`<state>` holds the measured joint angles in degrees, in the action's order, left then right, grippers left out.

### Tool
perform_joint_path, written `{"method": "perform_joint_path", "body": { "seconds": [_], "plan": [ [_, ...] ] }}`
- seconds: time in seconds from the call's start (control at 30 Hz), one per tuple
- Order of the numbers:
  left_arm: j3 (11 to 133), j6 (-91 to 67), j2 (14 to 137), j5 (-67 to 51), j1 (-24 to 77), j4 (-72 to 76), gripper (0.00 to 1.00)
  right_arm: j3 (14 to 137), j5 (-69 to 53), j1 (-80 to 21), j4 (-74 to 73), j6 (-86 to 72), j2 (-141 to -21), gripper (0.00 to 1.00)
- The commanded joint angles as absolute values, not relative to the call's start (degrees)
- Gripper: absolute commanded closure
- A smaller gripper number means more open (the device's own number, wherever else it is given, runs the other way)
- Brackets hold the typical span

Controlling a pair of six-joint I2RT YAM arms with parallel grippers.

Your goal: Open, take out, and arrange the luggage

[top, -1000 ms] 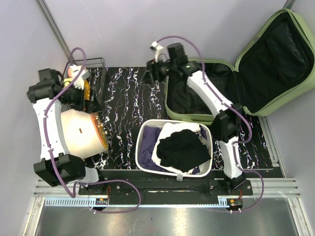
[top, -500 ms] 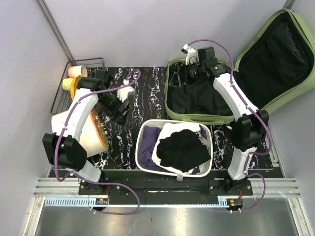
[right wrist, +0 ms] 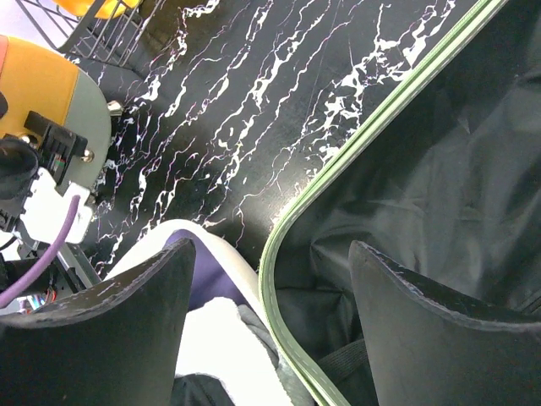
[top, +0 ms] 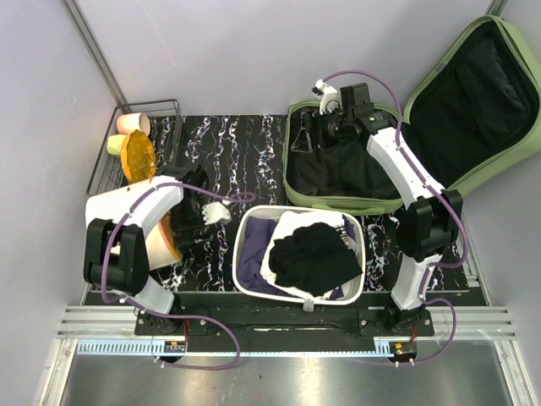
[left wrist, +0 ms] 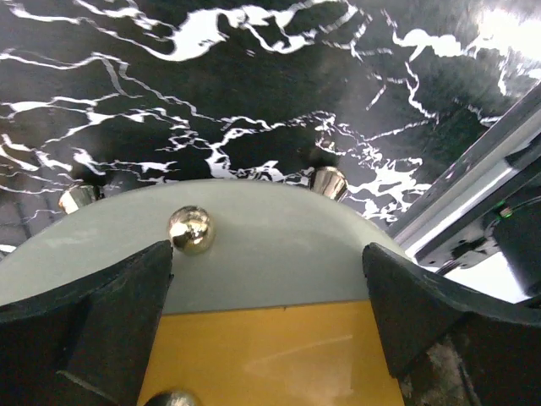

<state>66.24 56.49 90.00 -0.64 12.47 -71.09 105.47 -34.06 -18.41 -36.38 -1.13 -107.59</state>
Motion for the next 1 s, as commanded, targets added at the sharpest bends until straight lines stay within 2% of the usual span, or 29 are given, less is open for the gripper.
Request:
{"method": "perform_joint_path", "body": {
  "seconds": [0.0,0.2,0.4,0.5,0.63,0.73,0.8,0.83,0.97],
  "plan": [
    [58.8,69.0,82.5,9.9,12.6,-70.5,0.01,105.0,-34.4,-17.4,-36.6,1.2,-102.8,0.18],
    [50.7,75.2,76.5,13.3,11.3,-68.5,0.01,103.3,-34.3,-17.0,-36.9,1.3,-101.2,0.18],
    [55.2,73.2,78.3,9.0,6.9,-69.7,0.01,101.5,-33.9,-16.6,-37.1,1.9,-99.9,0.17],
    [63.6,67.7,80.5,1.5,7.7,-74.2,0.01,101.5,-33.2,-16.2,-37.4,2.9,-99.1,0.17],
    [80.2,58.0,83.7,-14.0,9.7,-78.3,0.01,101.4,-31.3,-14.9,-37.5,4.0,-97.8,0.13],
    [92.5,49.0,87.5,-20.0,9.8,-78.3,0.01,100.9,-29.5,-13.1,-37.4,4.5,-95.8,0.07],
    [98.8,42.4,90.0,-20.7,10.0,-75.5,0.01,99.9,-27.5,-12.3,-37.2,4.7,-93.8,0.0],
    [104.6,35.6,92.4,-20.7,10.0,-74.5,0.01,99.4,-27.0,-11.3,-37.0,4.7,-93.1,0.0],
    [113.0,20.2,96.1,-20.7,10.0,-67.4,0.01,95.5,-23.3,-9.1,-35.8,4.4,-87.6,0.0]
  ]
}}
